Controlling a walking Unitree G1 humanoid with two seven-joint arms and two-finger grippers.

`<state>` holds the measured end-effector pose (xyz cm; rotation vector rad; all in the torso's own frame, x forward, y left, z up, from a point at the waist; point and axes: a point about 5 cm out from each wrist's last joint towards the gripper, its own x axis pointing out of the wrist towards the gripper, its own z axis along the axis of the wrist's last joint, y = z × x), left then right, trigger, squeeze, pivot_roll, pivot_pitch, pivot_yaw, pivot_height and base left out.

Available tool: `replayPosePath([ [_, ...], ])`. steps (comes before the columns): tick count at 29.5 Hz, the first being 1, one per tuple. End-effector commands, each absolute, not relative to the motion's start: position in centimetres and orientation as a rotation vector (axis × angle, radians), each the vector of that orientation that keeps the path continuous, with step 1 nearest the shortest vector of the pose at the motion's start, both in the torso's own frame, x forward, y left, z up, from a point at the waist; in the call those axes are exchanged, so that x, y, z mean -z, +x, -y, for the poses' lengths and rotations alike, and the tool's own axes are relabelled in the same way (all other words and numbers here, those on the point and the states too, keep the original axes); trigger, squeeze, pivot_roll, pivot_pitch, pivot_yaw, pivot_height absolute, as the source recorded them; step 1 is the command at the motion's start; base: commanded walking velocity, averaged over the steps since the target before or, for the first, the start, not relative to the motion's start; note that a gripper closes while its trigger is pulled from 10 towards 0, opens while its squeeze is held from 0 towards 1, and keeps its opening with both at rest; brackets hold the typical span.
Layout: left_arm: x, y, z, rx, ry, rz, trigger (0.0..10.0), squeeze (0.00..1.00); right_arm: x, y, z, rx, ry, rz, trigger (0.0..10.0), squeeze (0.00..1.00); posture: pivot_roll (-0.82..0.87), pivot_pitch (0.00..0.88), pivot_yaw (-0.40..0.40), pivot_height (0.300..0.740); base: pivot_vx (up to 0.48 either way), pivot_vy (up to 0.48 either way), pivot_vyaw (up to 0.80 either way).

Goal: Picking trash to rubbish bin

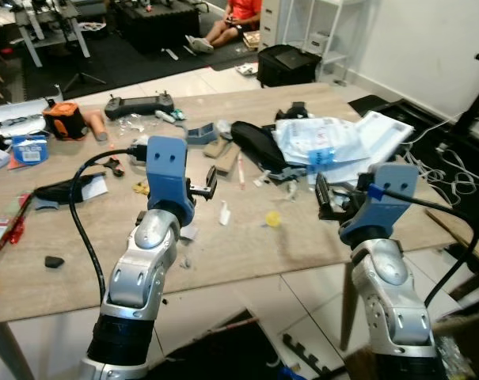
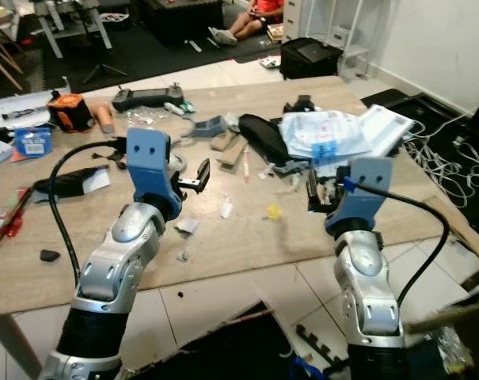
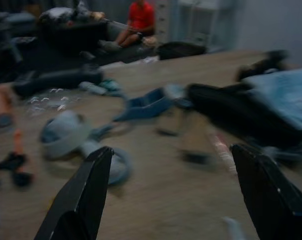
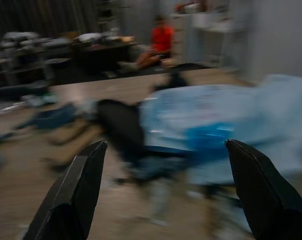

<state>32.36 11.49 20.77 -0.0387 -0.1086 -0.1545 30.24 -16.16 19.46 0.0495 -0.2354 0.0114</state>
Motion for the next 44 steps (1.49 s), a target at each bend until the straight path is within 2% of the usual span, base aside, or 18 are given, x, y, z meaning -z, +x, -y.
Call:
replayPosePath([
  [1,-20.39,32.19,-11.51,0.152,-0.038,0.090,10.0,0.00,-18.95,30.06,16.57,0.002,0.042,0.211,10.0,0.00,0.03,0.069,0.033,0.740,0.277,0.000,0.00],
  [44,-19.93,31.81,-11.55,0.155,0.008,0.053,10.0,0.00,-18.59,30.36,16.40,-0.018,0.075,0.186,10.0,0.00,0.05,0.098,0.023,0.740,0.000,0.000,0.00],
])
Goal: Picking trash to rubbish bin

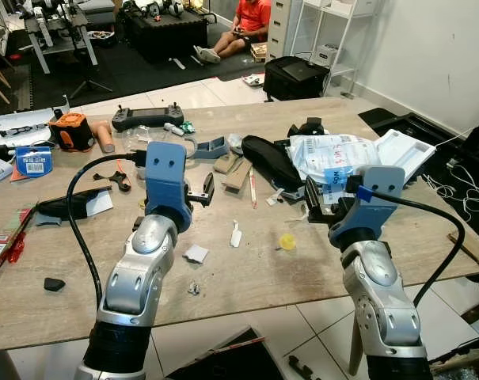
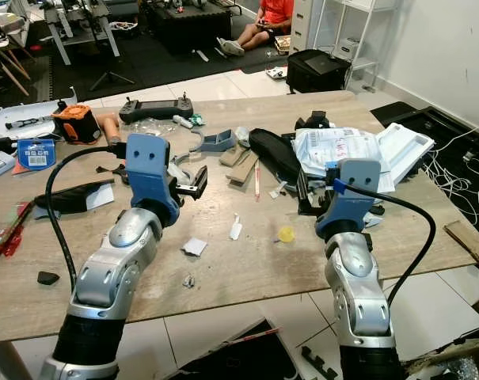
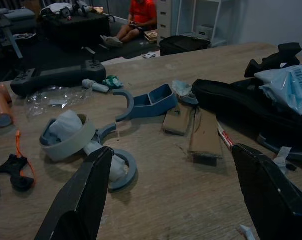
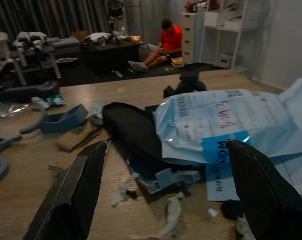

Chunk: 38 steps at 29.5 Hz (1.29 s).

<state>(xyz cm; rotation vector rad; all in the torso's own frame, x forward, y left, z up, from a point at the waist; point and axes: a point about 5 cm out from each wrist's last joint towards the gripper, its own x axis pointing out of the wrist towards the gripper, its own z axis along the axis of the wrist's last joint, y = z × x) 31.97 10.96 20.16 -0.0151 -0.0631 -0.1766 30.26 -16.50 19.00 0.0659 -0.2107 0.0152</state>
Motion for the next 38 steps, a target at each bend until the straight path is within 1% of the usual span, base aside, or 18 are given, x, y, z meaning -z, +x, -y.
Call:
replayPosePath([
  [1,-19.9,31.8,-11.6,0.152,0.009,0.054,10.0,0.00,-18.6,30.5,16.3,-0.034,0.083,0.183,10.0,0.96,0.05,0.098,0.023,0.740,0.000,0.000,0.00],
  [2,-20.0,31.8,-11.6,0.150,0.010,0.054,10.0,0.00,-18.6,30.6,16.3,-0.045,0.089,0.181,10.0,1.00,0.05,0.098,0.023,0.740,0.000,0.000,0.00],
  [5,-20.0,31.7,-11.9,0.135,0.018,0.056,10.0,0.00,-18.9,32.1,16.2,-0.102,0.039,0.169,10.0,1.00,0.07,0.101,0.007,0.740,0.000,0.000,0.00],
  [6,-20.0,31.7,-11.9,0.135,0.018,0.056,10.0,0.00,-18.9,32.1,16.2,-0.102,0.039,0.169,10.0,1.00,0.07,0.101,0.007,0.740,0.000,0.000,0.00],
  [7,-20.0,31.6,-12.2,0.124,0.021,0.056,10.0,0.00,-18.6,33.4,16.4,-0.135,0.016,0.134,10.0,1.00,0.08,0.107,-0.004,0.740,0.000,0.000,0.00],
  [8,-20.0,31.6,-12.2,0.124,0.021,0.056,10.0,0.00,-18.6,33.4,16.4,-0.135,0.016,0.134,10.0,1.00,0.08,0.107,-0.004,0.740,0.000,0.000,0.00],
  [10,-20.1,31.5,-12.5,0.113,0.029,0.057,10.0,0.00,-18.2,34.7,16.6,-0.146,-0.024,0.090,10.0,1.00,0.09,0.115,-0.012,0.740,0.000,0.000,0.00],
  [11,-20.2,31.4,-12.7,0.110,0.034,0.059,10.0,0.00,-18.0,35.4,16.8,-0.146,-0.052,0.071,10.0,0.60,0.11,0.124,-0.022,0.740,0.000,0.000,0.00],
  [12,-20.2,31.3,-12.8,0.109,0.039,0.061,10.0,0.00,-17.9,36.0,16.9,-0.144,-0.064,0.055,10.0,0.02,0.11,0.127,-0.023,0.740,0.000,0.000,0.00],
  [14,-20.3,31.2,-13.0,0.110,0.045,0.062,10.0,0.00,-17.8,36.4,17.0,-0.143,-0.064,0.041,10.0,0.00,0.12,0.131,-0.026,0.740,0.000,0.000,0.00],
  [19,-20.2,30.8,-13.3,0.154,0.094,0.053,10.0,0.00,-17.2,37.5,16.9,-0.173,-0.081,-0.012,10.0,0.00,0.16,0.152,-0.045,0.740,0.000,0.000,0.00],
  [23,-19.7,30.1,-11.8,0.329,0.134,0.044,10.0,0.00,-16.7,38.6,17.2,-0.186,-0.076,-0.049,10.0,0.00,0.20,0.174,-0.053,0.740,0.000,0.000,0.00],
  [24,-19.7,30.1,-11.8,0.329,0.134,0.044,10.0,0.00,-16.7,38.6,17.2,-0.186,-0.076,-0.049,10.0,0.00,0.20,0.174,-0.053,0.740,0.000,0.000,0.00],
  [27,-20.1,29.9,-10.3,0.445,0.141,0.063,10.0,0.00,-16.5,39.1,17.4,-0.180,-0.072,-0.065,10.0,0.00,0.22,0.193,-0.046,0.740,0.000,0.000,0.00],
  [30,-21.0,29.5,-9.5,0.526,0.129,0.093,10.0,0.00,-16.3,39.4,17.1,-0.177,-0.077,-0.074,10.0,0.00,0.24,0.212,-0.037,0.740,0.000,0.000,0.00],
  [38,-21.5,29.0,-8.9,0.596,0.135,0.114,10.0,0.00,-16.7,39.8,17.4,-0.141,-0.102,-0.056,10.0,0.00,0.27,0.239,-0.030,0.740,0.000,0.000,0.00],
])
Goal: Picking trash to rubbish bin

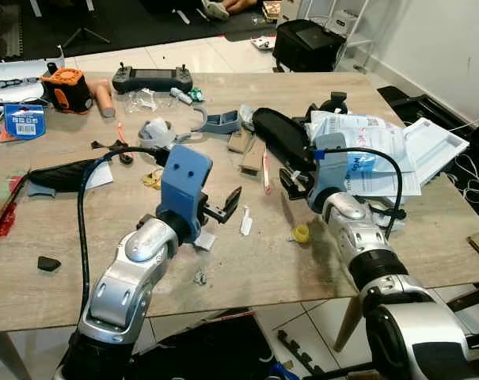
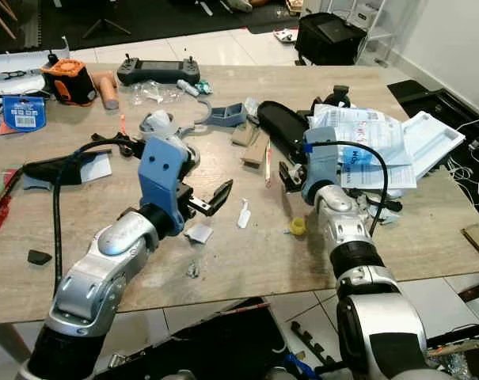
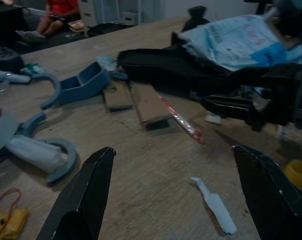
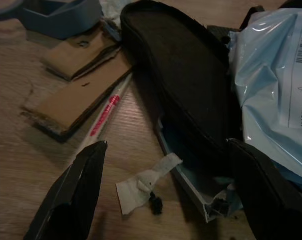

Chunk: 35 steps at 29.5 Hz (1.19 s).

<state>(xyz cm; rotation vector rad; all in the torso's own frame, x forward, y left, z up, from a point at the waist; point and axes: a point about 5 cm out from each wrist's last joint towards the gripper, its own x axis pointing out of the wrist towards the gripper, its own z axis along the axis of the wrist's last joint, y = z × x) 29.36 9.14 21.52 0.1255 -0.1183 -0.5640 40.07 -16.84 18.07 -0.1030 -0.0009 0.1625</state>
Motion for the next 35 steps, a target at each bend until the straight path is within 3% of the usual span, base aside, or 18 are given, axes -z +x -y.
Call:
replayPosePath([
  [1,-21.5,28.9,-9.0,0.603,0.140,0.112,10.0,0.00,-16.7,39.9,17.4,-0.132,-0.101,-0.053,10.0,0.00,0.28,0.241,-0.028,0.740,0.000,0.000,0.00],
  [13,-21.7,28.2,-9.0,0.640,0.138,0.111,10.0,0.00,-18.4,40.1,17.8,-0.098,-0.048,0.059,10.0,0.00,0.29,0.252,-0.022,0.740,0.000,0.000,0.00],
  [18,-21.9,28.3,-9.2,0.637,0.136,0.115,10.0,0.00,-20.0,40.1,19.1,-0.062,-0.026,0.162,10.0,0.00,0.29,0.260,-0.017,0.740,0.000,0.000,0.00],
  [29,-22.0,28.2,-9.6,0.675,0.129,0.108,10.0,0.00,-20.8,40.1,18.8,-0.164,0.061,0.129,10.0,0.00,0.28,0.258,-0.011,0.740,0.000,0.000,0.00],
  [35,-22.0,28.9,-9.8,0.670,0.136,0.112,10.0,0.00,-20.7,40.0,18.4,-0.217,-0.025,0.097,10.0,0.00,0.24,0.240,-0.007,0.740,0.000,0.000,0.00],
])
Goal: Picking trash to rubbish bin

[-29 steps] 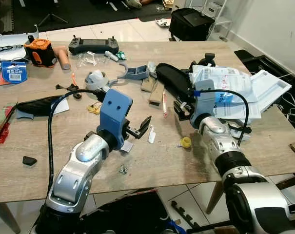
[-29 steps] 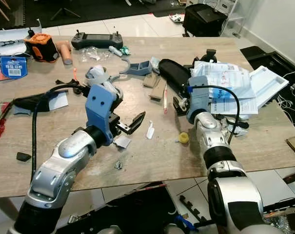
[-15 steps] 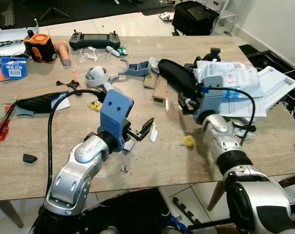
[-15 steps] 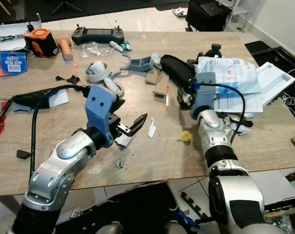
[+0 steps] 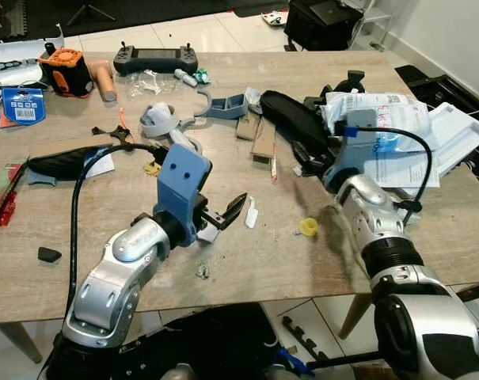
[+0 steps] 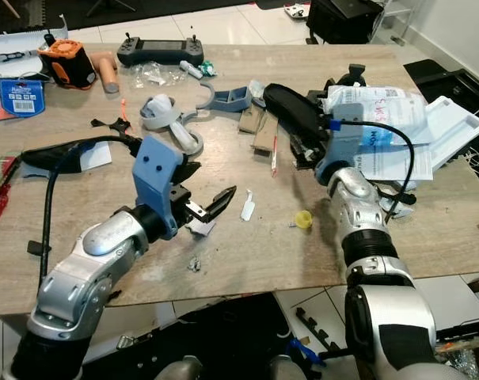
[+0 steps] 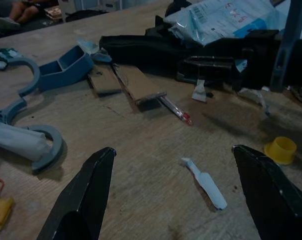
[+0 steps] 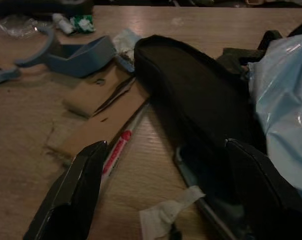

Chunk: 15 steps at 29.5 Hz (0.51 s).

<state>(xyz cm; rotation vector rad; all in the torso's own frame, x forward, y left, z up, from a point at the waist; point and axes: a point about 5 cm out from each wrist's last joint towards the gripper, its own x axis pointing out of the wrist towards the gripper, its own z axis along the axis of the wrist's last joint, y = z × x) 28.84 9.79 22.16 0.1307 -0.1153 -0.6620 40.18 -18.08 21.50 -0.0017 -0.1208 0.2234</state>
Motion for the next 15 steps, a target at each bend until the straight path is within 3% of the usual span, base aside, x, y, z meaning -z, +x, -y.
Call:
replayPosePath([
  [1,-22.0,29.0,-9.8,0.670,0.136,0.113,10.0,0.00,-20.7,39.9,18.5,-0.216,-0.036,0.096,10.0,0.00,0.24,0.240,-0.007,0.740,0.000,0.000,0.00],
  [15,-22.2,28.9,-9.9,0.698,0.141,0.114,10.0,0.00,-22.3,39.5,18.6,-0.195,-0.126,0.147,10.0,0.00,0.25,0.235,0.007,0.740,0.000,0.000,0.00],
])
